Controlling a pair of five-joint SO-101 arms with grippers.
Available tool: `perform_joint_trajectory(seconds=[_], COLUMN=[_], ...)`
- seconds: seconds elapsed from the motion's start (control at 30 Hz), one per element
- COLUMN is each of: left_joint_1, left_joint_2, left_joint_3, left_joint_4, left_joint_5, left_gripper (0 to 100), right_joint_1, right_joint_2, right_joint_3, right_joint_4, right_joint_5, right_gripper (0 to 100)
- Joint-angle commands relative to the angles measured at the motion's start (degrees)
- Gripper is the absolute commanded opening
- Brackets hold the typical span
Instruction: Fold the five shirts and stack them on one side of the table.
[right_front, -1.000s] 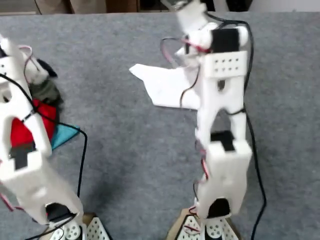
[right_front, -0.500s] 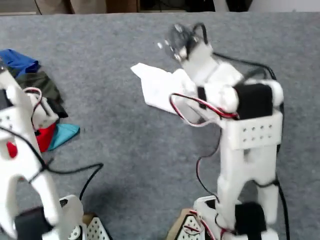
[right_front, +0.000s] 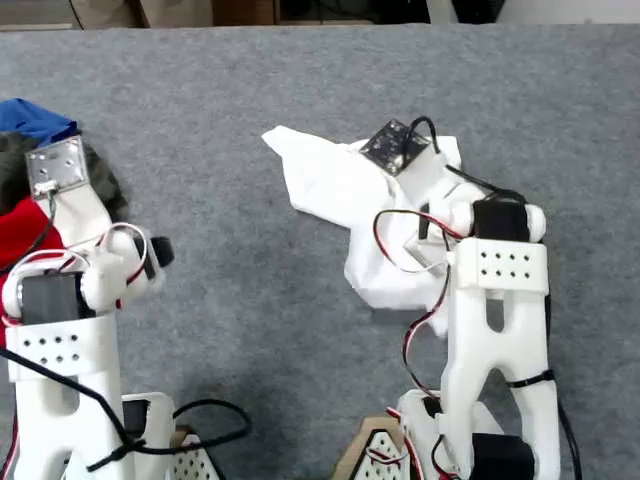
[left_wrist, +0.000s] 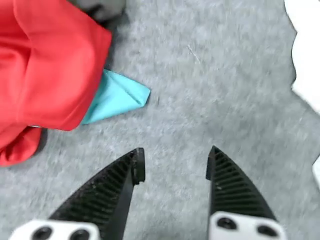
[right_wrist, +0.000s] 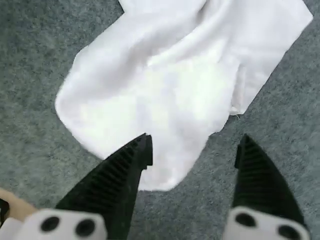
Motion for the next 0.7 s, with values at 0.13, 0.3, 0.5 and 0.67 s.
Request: perform_joint_trajectory(seconds=[0.13, 0.3, 0.5, 0.67], left_joint_1=[-2.99, -8.18, -12.84, -18.64], left_joint_2=[-1.19, -1.19, -1.71, -1.71], left_joint_3=[-0.35, 1.05, 1.85, 1.41], left_joint_4=[3.08, 3.25, 8.79, 9.41], left_joint_5=[-1.85, -2.11, -12.66, -17.67], left_gripper=[20, 20, 20, 19], right_joint_1=[-5.49, -17.54, -23.25, -23.52], right_joint_2=[-1.19, 7.78, 30.99, 49.80], right_joint_3=[-10.51, -12.97, -24.66, -38.37], right_joint_4=[1.85, 1.32, -1.05, 2.20], right_joint_5=[-3.52, -6.51, -12.84, -15.56], right_gripper=[28.1, 28.1, 28.1, 28.1])
